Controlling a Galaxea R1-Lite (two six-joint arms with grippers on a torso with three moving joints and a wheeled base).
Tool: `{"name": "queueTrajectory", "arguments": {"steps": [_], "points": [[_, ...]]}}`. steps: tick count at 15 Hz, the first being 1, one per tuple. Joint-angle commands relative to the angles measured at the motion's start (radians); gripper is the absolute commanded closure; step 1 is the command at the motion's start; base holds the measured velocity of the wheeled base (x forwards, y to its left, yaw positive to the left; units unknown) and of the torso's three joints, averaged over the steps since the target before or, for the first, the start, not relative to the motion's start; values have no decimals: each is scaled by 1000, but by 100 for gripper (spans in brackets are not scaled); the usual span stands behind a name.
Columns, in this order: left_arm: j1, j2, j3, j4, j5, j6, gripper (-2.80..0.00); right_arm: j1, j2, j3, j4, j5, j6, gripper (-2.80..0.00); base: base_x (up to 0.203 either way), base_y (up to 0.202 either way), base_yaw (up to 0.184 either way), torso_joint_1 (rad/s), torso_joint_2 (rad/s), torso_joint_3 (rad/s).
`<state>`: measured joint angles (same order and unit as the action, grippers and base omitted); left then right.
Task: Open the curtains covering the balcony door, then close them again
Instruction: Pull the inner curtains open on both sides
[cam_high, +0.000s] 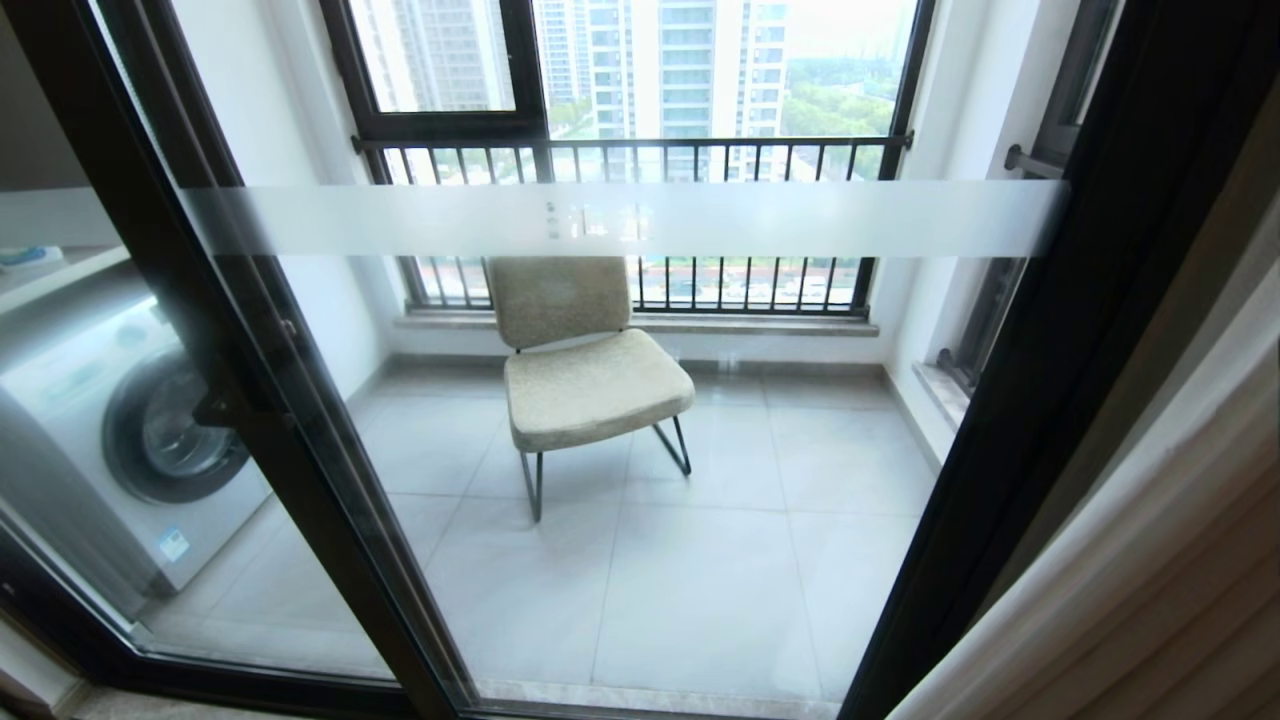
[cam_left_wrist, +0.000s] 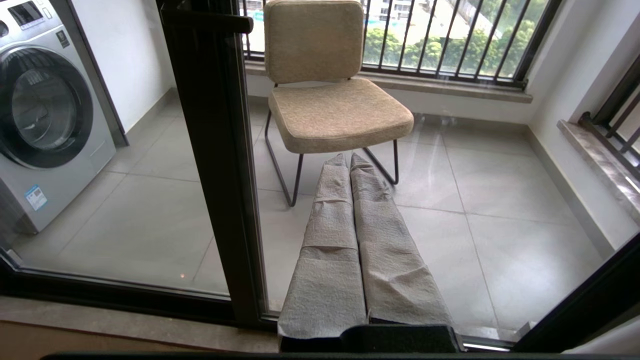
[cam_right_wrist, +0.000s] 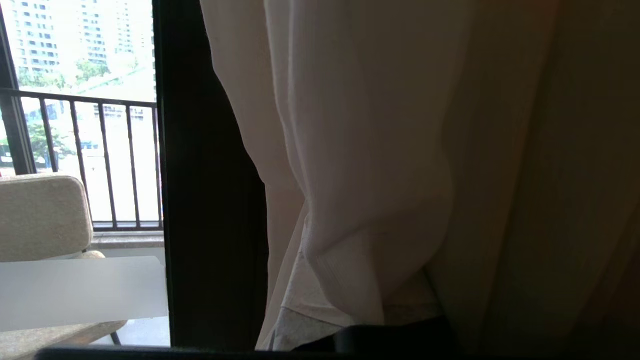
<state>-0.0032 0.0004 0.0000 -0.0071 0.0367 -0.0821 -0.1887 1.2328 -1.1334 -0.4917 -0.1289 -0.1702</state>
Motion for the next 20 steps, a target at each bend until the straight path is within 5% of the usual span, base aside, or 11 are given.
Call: {"name": "queueTrajectory", "arguments": {"steps": [1,11,20], "points": [[0,0,0,-1,0,-1,0,-39,-22,-2,12,0,-1,0,0,0,0,0,0,0],[0,0,0,-1,0,-1,0,-267,-3,-24,48,12,16,0,0,0,0,0,0,0],[0,0,0,-1,0,-1,0,-630,197,-112,14,115,107,0,0,0,0,0,0,0]]}}
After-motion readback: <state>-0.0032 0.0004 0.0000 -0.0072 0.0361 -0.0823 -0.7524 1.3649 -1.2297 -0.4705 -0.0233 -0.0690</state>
